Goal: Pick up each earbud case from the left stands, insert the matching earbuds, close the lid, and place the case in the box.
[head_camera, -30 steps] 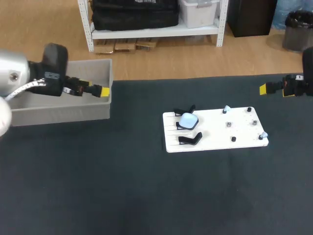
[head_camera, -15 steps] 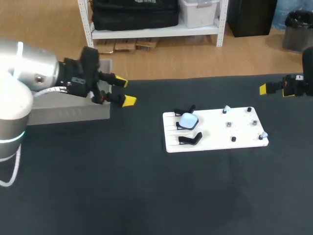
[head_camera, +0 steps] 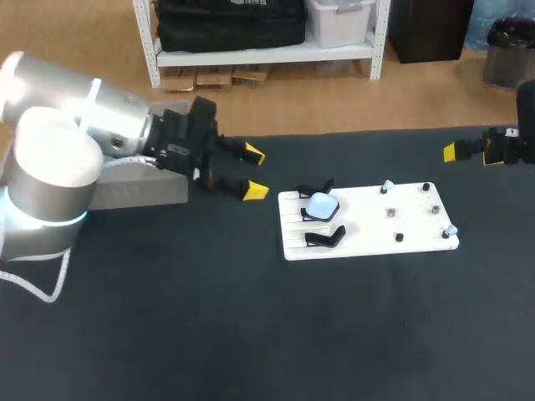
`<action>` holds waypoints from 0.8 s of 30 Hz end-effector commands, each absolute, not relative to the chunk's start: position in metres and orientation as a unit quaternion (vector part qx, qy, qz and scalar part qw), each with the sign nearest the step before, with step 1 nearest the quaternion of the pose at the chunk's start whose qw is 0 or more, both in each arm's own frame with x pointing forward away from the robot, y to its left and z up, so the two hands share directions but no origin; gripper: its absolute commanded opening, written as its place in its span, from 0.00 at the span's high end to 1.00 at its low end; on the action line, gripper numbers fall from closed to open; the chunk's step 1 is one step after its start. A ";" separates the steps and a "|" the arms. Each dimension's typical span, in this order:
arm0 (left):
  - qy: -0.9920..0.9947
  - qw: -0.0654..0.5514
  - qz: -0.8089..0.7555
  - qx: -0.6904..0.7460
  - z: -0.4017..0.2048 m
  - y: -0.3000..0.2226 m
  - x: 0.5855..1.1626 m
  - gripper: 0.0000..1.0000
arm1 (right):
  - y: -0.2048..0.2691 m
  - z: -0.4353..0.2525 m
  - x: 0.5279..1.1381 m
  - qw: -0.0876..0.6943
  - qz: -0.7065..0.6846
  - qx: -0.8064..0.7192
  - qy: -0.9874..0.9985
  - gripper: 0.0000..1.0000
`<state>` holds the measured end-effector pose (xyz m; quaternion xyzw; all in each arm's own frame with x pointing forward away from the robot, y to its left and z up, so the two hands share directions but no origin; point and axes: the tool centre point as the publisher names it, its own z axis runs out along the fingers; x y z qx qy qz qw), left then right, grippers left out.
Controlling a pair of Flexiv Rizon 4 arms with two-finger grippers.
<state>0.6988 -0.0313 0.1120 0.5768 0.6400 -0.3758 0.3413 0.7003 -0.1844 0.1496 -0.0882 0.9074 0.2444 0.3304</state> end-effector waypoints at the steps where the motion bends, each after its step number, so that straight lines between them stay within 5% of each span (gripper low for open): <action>1: 0.625 0.322 -0.399 0.589 0.096 -0.042 0.699 0.00 | -0.185 0.149 0.701 0.330 0.246 -0.090 0.907 0.00; 17: 0.628 0.336 -0.407 0.572 0.066 -0.057 0.698 0.09 | -0.185 0.149 0.701 0.330 0.246 -0.090 0.907 0.00; 24: 0.618 0.338 -0.403 0.585 0.058 -0.066 0.704 0.23 | -0.185 0.149 0.701 0.330 0.246 -0.090 0.907 0.00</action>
